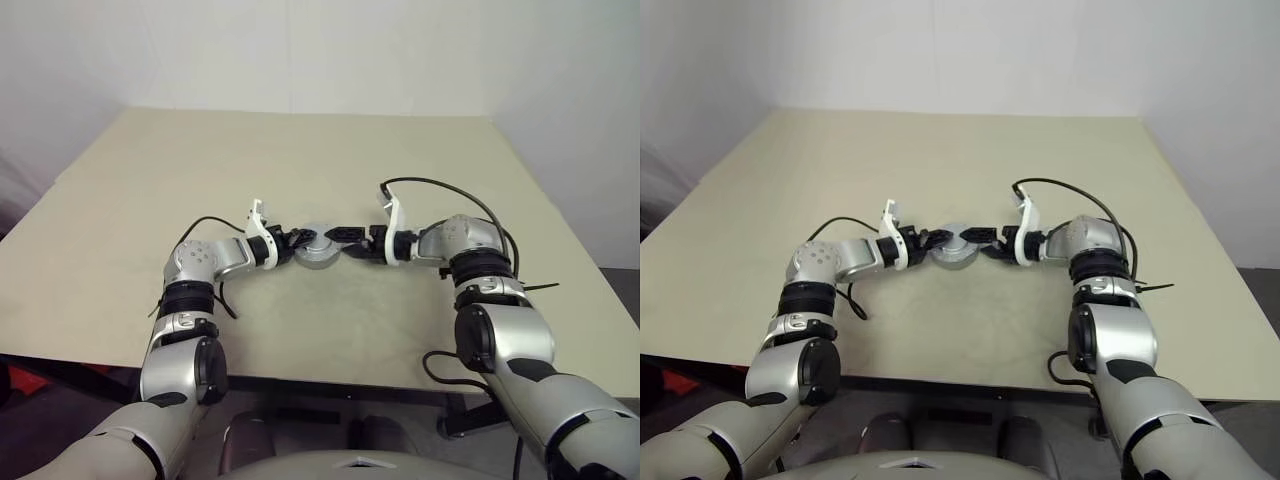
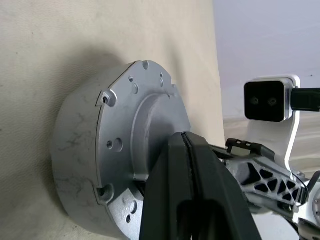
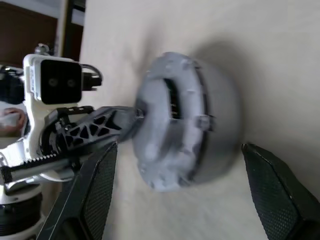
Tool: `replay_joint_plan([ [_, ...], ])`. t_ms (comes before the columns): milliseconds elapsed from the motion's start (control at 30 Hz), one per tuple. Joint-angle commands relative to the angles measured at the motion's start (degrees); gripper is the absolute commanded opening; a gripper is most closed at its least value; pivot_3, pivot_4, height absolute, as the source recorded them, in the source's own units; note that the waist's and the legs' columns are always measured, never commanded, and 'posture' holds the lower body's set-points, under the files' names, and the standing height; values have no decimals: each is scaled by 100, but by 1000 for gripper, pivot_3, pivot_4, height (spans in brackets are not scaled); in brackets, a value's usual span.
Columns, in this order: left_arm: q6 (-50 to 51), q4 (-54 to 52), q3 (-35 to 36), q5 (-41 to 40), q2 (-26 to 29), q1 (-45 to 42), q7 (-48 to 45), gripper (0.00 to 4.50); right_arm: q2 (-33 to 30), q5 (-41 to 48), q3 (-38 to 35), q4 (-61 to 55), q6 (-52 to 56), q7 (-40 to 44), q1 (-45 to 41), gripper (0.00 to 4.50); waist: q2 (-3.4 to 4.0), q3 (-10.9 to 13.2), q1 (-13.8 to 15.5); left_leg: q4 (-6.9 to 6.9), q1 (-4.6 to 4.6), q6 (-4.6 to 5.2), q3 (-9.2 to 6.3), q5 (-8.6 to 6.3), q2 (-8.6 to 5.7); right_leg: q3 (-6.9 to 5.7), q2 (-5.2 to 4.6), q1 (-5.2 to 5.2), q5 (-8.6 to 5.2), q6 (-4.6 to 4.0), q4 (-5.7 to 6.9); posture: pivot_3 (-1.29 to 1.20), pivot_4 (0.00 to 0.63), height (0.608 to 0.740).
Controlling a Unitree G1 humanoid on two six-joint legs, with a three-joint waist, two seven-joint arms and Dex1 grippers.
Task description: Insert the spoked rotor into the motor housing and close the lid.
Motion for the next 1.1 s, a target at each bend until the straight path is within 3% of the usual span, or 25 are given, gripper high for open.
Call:
replay_joint_plan([
  [33, 102, -120, -70, 93, 22, 88, 96, 0, 384, 228, 10, -23, 138, -135, 121, 4474, -2, -1, -8, 0, 2, 0, 1, 0, 0, 2, 1, 1, 0, 0, 0, 0, 0, 740],
  [567, 113, -366, 4, 96, 51, 337, 177, 0, 1240, 937, -1153, 15, 96, -998, -356, 4474, -1, -1, -311, -19, 29, -22, 4, 12, 4, 8, 10, 0, 2, -4, 7, 0, 0, 740],
  [1100, 166, -1261, 490, -303, 279, 867, 228, 0, 1143, 782, -1014, 25, -134, -1027, -336, 4474, 1, 1, -284, -38, 7, -22, 4, 12, 3, 4, 10, -13, 2, -5, -15, 0, 0, 740],
])
